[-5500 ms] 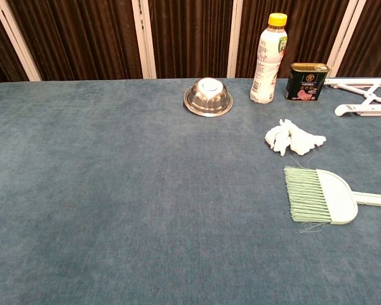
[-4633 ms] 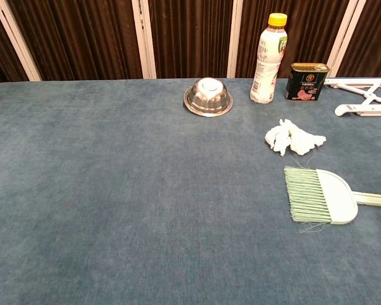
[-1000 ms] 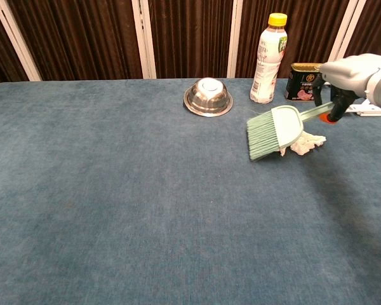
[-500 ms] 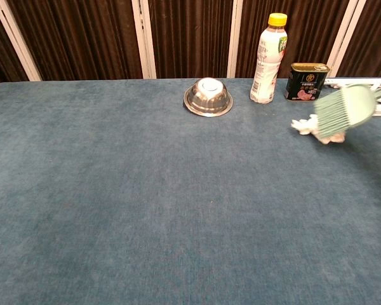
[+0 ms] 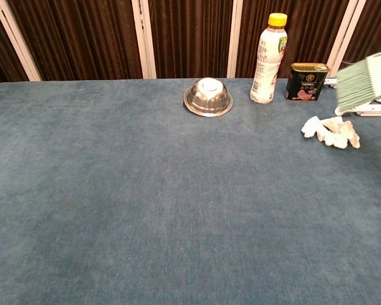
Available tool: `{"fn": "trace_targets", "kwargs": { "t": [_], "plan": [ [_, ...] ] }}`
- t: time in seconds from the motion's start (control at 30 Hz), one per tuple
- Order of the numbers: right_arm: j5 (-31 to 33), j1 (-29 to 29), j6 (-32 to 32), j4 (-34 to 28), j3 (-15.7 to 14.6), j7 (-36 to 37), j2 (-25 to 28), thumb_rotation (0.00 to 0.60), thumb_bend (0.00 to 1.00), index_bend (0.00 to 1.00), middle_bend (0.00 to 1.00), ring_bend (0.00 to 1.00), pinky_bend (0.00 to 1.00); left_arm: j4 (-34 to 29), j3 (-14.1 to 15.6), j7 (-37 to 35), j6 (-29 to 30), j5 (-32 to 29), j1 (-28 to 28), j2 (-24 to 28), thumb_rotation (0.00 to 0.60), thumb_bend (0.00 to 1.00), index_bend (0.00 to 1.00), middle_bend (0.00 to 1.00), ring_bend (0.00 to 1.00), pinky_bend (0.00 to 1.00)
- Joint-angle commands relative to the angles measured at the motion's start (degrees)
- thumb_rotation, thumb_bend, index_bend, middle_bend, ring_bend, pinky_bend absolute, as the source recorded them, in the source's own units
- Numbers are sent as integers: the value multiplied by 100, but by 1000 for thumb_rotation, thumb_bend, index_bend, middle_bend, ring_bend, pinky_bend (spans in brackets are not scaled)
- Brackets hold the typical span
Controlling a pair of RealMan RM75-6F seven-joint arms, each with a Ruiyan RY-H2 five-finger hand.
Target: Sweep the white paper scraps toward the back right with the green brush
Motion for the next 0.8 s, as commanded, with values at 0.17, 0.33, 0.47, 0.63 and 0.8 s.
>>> {"fn": "trace_targets", "kwargs": {
  "t": [0.17, 0.33, 0.47, 0.63, 0.8],
  "plan": [
    [-84, 298, 78, -263, -196, -308, -420, 600, 489, 805, 950, 966, 899, 17, -5, -2, -42, -7, -30, -9, 600, 0, 0, 0, 0, 0],
    [150, 589, -14, 163, -248, -508, -937, 600, 489, 805, 950, 966, 899, 46, -14, -33, -49, -35, -32, 4, 600, 0, 0, 0, 0, 0],
    [334, 734, -182, 636, -338, -564, -1273, 600, 488, 804, 950, 966, 899, 76, -32, -81, -96, -131, -35, 16, 600, 0, 0, 0, 0, 0],
    [506, 795, -363, 1149, -400, -502, -1497, 600, 489, 805, 950, 966, 899, 67, -55, -127, -131, -227, -34, 43, 600, 0, 0, 0, 0, 0],
    [589, 785, -501, 1552, -522, -496, -1571, 600, 488, 805, 950, 966, 899, 38, -57, -127, -109, -253, -15, 62, 600, 0, 0, 0, 0, 0]
  ]
}}
